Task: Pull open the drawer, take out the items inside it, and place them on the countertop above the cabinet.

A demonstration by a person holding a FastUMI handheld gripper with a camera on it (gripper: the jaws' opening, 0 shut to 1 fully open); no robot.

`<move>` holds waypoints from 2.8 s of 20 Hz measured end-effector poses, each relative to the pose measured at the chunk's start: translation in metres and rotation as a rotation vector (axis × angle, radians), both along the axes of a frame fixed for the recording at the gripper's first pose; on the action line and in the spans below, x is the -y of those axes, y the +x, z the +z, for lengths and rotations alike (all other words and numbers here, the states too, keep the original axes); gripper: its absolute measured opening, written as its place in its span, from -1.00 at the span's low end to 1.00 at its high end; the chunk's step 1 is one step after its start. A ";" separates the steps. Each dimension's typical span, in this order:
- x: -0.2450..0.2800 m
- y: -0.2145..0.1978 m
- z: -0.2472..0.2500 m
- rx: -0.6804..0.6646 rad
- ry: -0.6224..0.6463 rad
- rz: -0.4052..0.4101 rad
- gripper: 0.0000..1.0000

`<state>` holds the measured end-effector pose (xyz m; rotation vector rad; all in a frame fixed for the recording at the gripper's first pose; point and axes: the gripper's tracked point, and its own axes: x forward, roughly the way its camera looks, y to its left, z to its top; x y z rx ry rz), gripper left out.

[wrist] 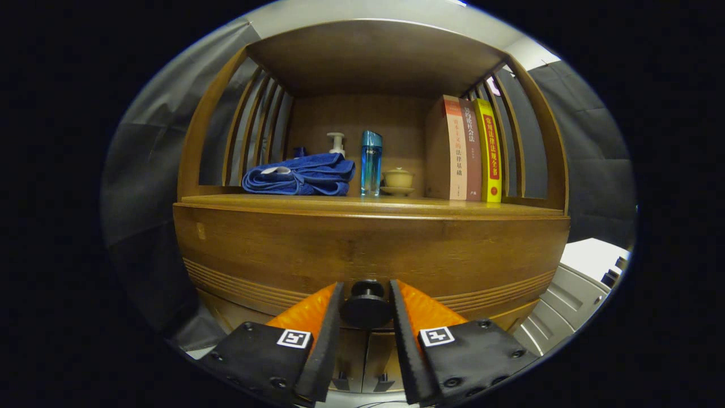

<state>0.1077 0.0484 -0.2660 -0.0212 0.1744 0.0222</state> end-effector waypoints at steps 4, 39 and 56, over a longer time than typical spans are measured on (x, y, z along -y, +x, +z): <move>0.002 0.001 0.001 0.024 0.023 -0.025 0.08; 0.001 -0.142 0.036 -0.103 0.107 -0.023 -0.21; 0.001 -0.167 0.060 -0.056 0.076 0.015 0.63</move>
